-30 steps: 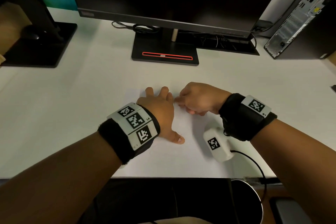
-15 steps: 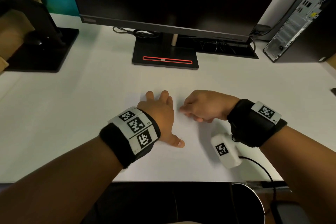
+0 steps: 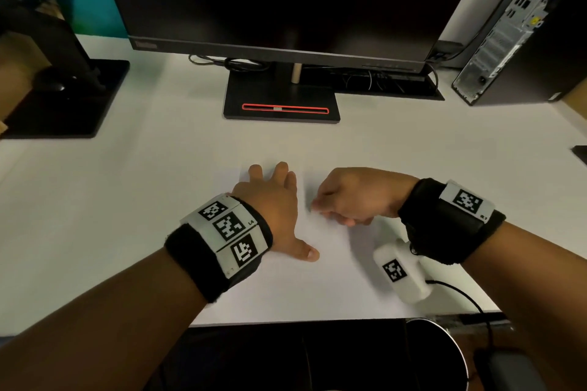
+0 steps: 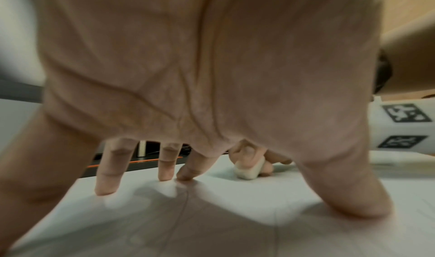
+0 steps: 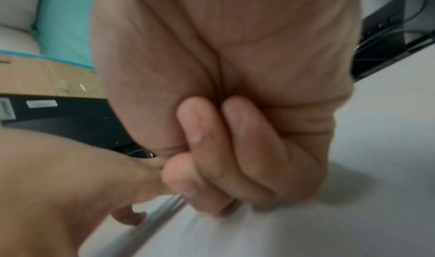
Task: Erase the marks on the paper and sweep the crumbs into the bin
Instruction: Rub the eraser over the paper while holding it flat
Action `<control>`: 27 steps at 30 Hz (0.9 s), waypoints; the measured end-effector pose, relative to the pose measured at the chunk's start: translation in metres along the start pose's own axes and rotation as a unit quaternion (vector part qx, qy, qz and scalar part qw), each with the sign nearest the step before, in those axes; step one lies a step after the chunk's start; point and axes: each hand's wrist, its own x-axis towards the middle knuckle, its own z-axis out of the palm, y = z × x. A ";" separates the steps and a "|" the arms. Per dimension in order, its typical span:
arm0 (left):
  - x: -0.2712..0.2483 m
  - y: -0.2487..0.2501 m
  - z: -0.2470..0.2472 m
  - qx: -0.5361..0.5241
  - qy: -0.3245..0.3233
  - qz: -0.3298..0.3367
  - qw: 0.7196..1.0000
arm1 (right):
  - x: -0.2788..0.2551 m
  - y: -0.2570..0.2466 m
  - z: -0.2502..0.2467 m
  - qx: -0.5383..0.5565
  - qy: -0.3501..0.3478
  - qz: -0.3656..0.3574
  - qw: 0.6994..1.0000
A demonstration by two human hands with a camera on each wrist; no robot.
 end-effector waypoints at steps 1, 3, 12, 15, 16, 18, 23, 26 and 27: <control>0.000 0.000 0.000 0.005 0.001 0.001 1.000 | 0.001 0.003 -0.002 0.008 0.010 0.004 1.000; -0.001 0.001 0.000 0.012 0.003 0.000 1.000 | 0.003 0.008 -0.007 0.012 0.058 0.014 0.998; -0.003 0.000 0.001 0.003 -0.005 0.004 1.000 | 0.000 0.009 -0.003 -0.011 0.065 0.006 0.998; -0.003 -0.001 0.001 -0.003 -0.013 0.003 1.000 | -0.004 0.007 0.004 -0.020 0.006 -0.010 1.000; -0.003 -0.001 0.001 -0.001 -0.015 0.003 1.000 | -0.005 0.008 0.003 -0.016 0.007 -0.011 1.000; -0.003 0.000 0.000 0.003 -0.016 0.004 1.000 | -0.003 0.013 -0.002 -0.012 0.056 -0.001 0.998; -0.003 0.000 -0.001 0.006 -0.026 0.001 1.000 | -0.007 0.010 0.006 -0.046 0.029 -0.015 0.998; -0.004 0.001 -0.002 0.008 -0.028 0.003 1.000 | -0.008 0.015 -0.001 -0.039 0.058 -0.001 0.998; -0.003 0.001 -0.002 0.008 -0.028 0.002 1.000 | -0.007 0.016 -0.003 -0.038 0.080 0.002 0.996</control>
